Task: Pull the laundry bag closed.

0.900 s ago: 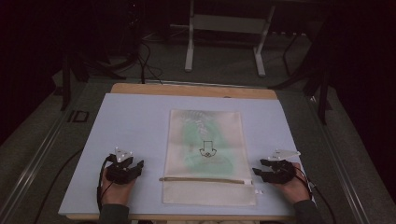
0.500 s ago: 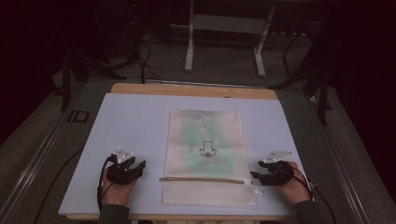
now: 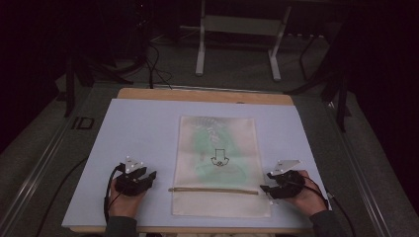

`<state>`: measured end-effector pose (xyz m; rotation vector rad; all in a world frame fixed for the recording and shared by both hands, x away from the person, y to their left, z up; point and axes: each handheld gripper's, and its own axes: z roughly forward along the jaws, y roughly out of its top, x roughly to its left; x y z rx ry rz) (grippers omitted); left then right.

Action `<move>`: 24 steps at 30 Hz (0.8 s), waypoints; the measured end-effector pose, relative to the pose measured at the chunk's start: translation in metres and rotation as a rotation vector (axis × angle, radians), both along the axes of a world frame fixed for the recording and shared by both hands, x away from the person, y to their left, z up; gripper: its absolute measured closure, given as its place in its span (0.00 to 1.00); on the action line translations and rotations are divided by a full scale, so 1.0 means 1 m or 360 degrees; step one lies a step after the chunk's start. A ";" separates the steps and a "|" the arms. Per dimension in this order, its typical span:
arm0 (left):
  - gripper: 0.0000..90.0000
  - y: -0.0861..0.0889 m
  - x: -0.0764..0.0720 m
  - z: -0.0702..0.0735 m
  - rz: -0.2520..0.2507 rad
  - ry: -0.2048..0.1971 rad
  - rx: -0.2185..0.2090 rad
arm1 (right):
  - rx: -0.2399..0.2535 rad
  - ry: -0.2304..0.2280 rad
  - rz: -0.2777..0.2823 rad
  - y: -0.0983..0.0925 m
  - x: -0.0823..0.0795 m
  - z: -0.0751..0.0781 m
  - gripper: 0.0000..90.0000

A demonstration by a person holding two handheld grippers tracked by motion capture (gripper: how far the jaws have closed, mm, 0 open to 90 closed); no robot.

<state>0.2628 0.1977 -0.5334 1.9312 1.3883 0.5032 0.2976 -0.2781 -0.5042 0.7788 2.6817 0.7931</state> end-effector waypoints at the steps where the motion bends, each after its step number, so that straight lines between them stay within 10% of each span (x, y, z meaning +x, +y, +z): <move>1: 0.62 0.000 0.000 0.000 -0.0003 -0.0003 0.0003 | -0.0010 0.0000 0.0021 0.004 -0.001 0.003 0.50; 24: 0.61 -0.003 0.000 0.000 -0.0025 -0.0012 0.0006 | -0.0049 0.0021 0.0173 0.036 0.002 0.013 0.49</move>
